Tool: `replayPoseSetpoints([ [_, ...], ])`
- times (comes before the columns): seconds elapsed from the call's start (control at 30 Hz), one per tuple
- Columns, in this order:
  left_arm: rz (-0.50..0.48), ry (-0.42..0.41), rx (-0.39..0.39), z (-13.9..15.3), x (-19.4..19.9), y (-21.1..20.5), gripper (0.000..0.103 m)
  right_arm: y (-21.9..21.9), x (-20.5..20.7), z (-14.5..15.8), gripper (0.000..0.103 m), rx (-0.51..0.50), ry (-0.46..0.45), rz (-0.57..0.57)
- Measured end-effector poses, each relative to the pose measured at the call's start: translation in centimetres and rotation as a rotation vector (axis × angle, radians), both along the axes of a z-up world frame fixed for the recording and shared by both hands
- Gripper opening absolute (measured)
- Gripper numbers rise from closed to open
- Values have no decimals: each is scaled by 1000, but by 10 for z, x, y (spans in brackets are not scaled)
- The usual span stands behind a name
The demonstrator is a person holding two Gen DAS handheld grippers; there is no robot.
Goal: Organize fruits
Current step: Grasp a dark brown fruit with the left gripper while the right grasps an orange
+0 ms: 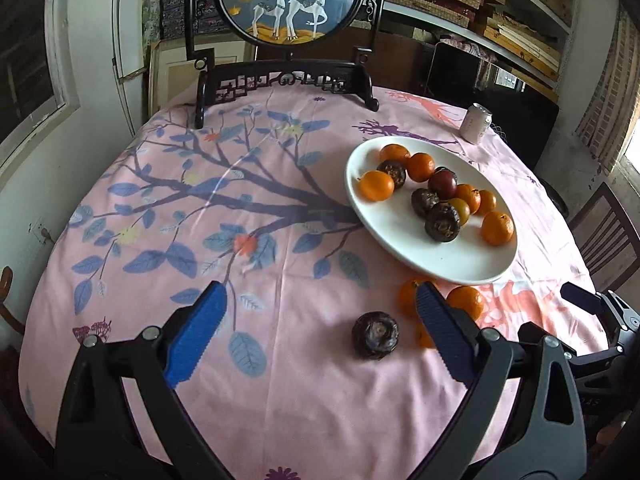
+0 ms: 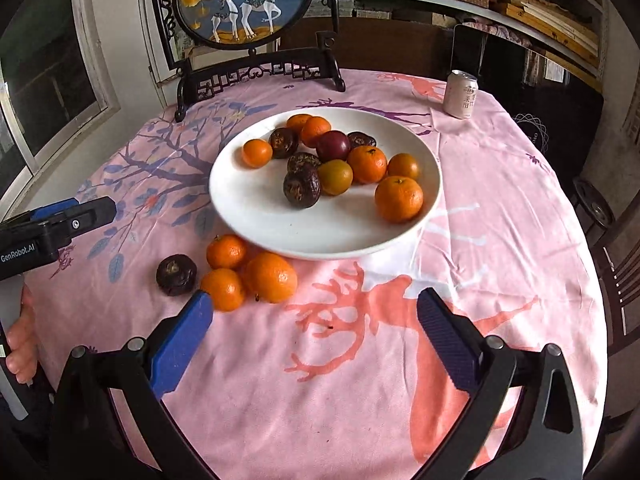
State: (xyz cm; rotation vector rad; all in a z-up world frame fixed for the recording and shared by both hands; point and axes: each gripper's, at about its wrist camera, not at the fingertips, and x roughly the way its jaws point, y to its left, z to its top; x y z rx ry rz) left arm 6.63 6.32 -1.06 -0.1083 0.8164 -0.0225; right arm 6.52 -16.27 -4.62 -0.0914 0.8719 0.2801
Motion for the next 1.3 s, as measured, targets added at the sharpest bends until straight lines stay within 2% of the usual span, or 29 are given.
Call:
replayPoseSetpoints([
  [0.13,-10,13,23,-10,-8,1,97,10,0,-12,102,-38,14,22],
  [0.23,-26,31,31,-17,-13,-1,97,12,2,-18,101,-7,5,43],
  [0.27,-30,36,29,-19,-13,-1,97,11,5,-21,93,5,11,44],
  [0.3,-35,42,29,-22,-14,-1,97,11,9,-24,81,16,25,45],
  [0.37,-36,55,29,-27,-16,0,97,8,18,-29,71,50,54,50],
  [0.53,-34,78,27,-36,-17,3,97,14,31,-39,63,61,93,67],
  [0.57,-34,81,26,-37,-17,4,97,16,34,-41,59,65,97,72],
  [0.67,-45,91,31,-40,-15,2,97,21,43,-46,56,105,122,91],
  [0.77,-57,100,41,-43,-13,-2,97,29,47,-48,40,134,139,126],
  [0.9,-68,118,52,-49,-10,-9,97,29,36,-39,39,114,109,126],
  [1.0,-84,129,55,-52,-7,-15,97,20,21,-30,39,48,77,98],
  [1.2,-114,144,95,-65,4,-33,96,-14,-7,-33,39,32,115,38],
  [1.3,-133,183,98,-78,14,-41,87,-24,-13,-38,39,39,126,22],
])
